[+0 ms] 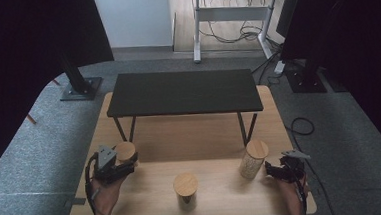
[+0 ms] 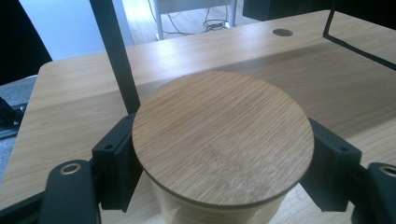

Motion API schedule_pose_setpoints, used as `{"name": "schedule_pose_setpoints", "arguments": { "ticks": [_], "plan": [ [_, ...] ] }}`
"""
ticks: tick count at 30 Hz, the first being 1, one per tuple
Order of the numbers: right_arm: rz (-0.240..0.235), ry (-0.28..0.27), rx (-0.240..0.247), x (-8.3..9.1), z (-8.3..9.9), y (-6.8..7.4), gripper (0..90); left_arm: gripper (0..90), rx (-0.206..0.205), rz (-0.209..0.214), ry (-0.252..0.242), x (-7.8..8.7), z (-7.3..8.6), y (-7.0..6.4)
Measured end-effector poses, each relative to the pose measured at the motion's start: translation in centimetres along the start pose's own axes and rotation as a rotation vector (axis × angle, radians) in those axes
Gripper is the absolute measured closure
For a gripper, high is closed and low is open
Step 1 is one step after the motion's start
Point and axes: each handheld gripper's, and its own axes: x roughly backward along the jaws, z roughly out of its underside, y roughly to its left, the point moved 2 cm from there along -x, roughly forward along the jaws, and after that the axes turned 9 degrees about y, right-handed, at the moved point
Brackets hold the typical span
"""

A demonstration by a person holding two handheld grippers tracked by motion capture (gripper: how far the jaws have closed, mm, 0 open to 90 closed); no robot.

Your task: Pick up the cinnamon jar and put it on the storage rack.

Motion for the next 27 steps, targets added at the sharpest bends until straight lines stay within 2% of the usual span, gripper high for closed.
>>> {"name": "schedule_pose_setpoints", "arguments": {
  "ticks": [27],
  "plan": [
    [0.0, 0.0, 0.0, 0.0, 0.0, 0.0, 11.9, 24.6, -0.019, 0.022, -0.009, 0.6, -2.4, 0.0]
  ]
}}
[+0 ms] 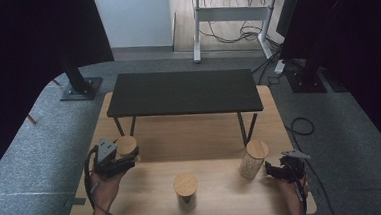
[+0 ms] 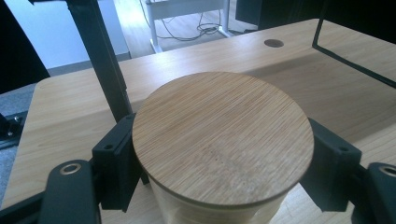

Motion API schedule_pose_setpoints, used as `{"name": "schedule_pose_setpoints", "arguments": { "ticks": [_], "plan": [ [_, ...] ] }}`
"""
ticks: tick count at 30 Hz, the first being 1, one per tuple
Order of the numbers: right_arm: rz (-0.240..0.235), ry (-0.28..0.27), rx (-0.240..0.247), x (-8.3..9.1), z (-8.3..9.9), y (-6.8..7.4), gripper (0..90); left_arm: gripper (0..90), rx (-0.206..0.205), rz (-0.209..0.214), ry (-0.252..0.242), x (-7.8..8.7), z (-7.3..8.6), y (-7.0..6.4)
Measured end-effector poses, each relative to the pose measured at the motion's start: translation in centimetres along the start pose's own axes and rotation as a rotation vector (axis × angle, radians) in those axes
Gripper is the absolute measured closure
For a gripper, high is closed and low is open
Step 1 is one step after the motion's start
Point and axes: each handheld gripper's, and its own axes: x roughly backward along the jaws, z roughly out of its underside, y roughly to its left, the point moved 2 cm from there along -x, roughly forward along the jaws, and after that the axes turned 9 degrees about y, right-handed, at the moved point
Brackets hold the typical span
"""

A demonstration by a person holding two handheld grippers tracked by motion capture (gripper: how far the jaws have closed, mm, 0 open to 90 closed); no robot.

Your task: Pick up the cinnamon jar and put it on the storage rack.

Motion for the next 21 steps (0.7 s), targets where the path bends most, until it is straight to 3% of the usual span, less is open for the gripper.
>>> {"name": "schedule_pose_setpoints", "arguments": {
  "ticks": [21],
  "plan": [
    [0.0, 0.0, 0.0, 0.0, 0.0, 0.0, 12.0, 24.7, -0.007, 0.021, -0.006, 0.4, -1.9, 0.0]
  ]
}}
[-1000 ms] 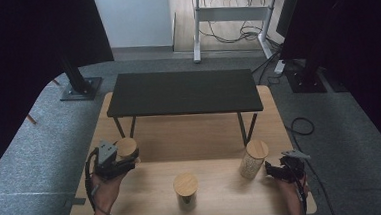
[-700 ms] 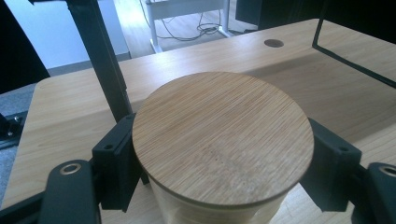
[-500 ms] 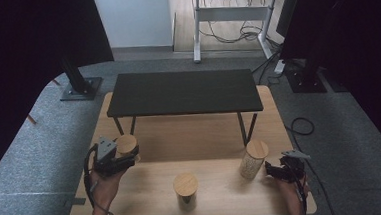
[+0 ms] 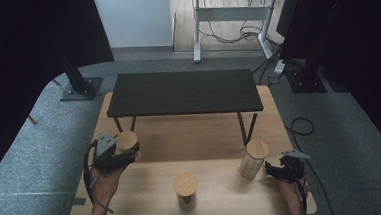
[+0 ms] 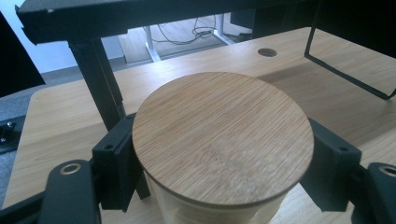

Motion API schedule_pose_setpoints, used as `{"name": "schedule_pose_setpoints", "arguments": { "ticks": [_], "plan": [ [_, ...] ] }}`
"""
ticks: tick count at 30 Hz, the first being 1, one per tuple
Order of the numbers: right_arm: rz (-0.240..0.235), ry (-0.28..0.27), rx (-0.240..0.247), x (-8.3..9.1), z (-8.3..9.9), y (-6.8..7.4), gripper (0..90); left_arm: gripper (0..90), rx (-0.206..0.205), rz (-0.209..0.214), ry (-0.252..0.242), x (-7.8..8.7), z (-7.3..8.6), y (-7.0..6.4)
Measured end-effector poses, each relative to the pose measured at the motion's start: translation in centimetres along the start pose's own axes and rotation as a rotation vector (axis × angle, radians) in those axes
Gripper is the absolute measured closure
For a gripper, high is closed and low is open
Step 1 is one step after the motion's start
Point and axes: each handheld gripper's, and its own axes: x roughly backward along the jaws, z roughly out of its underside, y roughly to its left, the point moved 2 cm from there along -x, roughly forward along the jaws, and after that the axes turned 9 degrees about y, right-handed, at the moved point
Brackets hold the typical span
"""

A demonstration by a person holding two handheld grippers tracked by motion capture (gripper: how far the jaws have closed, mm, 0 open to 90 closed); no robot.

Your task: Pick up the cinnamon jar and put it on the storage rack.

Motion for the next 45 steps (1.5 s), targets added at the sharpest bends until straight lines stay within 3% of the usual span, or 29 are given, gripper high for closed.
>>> {"name": "schedule_pose_setpoints", "arguments": {
  "ticks": [45],
  "plan": [
    [0.0, 0.0, 0.0, 0.0, 0.0, 0.0, 12.0, 24.7, -0.013, 0.024, 0.0, 0.6, -4.8, 0.3]
  ]
}}
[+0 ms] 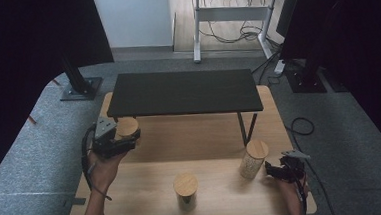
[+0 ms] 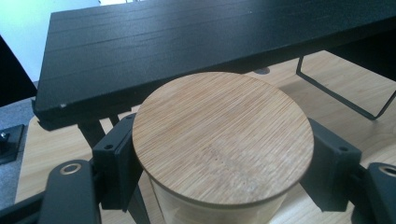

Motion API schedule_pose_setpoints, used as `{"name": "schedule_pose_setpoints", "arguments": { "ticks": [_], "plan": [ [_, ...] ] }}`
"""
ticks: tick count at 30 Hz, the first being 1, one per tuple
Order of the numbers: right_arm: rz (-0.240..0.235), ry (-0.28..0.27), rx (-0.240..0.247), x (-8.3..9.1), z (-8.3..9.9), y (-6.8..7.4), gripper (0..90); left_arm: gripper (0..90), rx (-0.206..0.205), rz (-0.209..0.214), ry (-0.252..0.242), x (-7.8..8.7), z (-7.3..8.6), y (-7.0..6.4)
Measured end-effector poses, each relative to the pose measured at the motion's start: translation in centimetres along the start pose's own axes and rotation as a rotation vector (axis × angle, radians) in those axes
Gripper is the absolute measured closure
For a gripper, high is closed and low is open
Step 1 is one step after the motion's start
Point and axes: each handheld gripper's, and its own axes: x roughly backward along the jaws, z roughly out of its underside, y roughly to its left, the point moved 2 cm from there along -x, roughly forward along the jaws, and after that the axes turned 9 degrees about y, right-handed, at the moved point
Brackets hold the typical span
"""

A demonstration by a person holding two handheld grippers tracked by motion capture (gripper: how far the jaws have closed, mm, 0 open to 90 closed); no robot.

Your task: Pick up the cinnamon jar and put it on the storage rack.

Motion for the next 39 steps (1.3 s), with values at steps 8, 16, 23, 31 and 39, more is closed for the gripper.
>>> {"name": "schedule_pose_setpoints", "arguments": {
  "ticks": [8, 16, 23, 31, 39],
  "plan": [
    [0.0, 0.0, 0.001, 0.0, 0.0, 0.0, 12.0, 24.7, -0.005, 0.008, -0.008, 0.4, -1.2, 0.0],
    [0.0, -0.001, 0.001, 0.0, 0.0, 0.0, 12.0, 24.7, -0.017, 0.002, -0.002, 0.4, -2.5, 0.2],
    [0.0, -0.001, 0.0, 0.0, 0.0, 0.0, 12.0, 24.7, -0.012, 0.01, 0.001, 0.5, -3.3, 0.5],
    [0.0, -0.001, 0.0, 0.0, 0.0, 0.0, 12.0, 24.7, -0.007, 0.01, 0.004, 0.6, -4.1, 0.9],
    [0.0, -0.001, 0.0, 0.0, 0.0, 0.0, 12.0, 24.7, -0.009, 0.012, 0.001, 0.7, -5.1, 1.1]
  ]
}}
